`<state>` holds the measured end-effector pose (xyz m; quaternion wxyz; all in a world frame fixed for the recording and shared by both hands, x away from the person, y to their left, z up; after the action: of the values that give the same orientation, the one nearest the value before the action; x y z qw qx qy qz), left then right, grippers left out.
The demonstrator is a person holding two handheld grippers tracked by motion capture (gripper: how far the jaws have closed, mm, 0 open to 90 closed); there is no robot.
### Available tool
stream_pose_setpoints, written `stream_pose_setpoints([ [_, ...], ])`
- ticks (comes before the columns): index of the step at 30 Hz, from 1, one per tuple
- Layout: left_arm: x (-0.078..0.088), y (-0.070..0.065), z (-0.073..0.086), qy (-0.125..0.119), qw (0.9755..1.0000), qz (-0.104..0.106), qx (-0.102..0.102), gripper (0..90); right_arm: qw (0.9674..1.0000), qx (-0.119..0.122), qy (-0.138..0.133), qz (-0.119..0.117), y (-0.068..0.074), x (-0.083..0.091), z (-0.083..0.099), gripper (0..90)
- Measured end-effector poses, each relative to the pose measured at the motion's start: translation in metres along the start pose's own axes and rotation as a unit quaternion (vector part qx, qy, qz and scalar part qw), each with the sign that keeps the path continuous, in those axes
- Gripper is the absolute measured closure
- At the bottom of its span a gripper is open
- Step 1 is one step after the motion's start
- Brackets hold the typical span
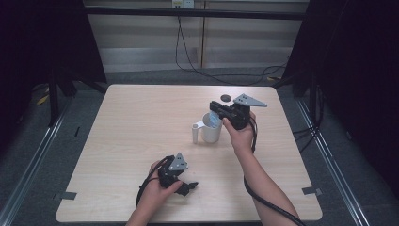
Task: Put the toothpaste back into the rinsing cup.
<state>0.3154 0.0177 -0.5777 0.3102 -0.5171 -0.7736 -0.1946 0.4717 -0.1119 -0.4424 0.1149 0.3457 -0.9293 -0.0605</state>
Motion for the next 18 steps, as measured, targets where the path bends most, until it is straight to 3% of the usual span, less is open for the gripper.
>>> stream_pose_setpoints([
  [9,0.000,0.000,0.000,0.000,1.0000,0.000,0.000,15.7,1.0000,-0.001,0.006,-0.001,-0.004,0.004,0.006,72.4],
  [13,0.000,0.000,0.000,0.000,1.0000,0.000,0.000,15.7,0.9999,0.003,0.011,-0.004,-0.004,0.005,0.010,55.5],
  [18,0.000,0.000,0.000,0.000,1.0000,0.000,0.000,15.7,0.9998,0.012,0.018,0.005,-0.006,0.011,0.010,41.5],
])
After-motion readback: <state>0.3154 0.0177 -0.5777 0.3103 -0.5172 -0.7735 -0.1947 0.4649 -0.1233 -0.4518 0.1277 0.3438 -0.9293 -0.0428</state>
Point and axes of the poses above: each handheld gripper's, and its own axes: x roughly backward along the jaws, z roughly out of its underside, y roughly to its left, the point moved 10 cm from there along -x, roughly forward along the jaws, and after that the axes turned 1 degree about -y, right-handed, at the moved point
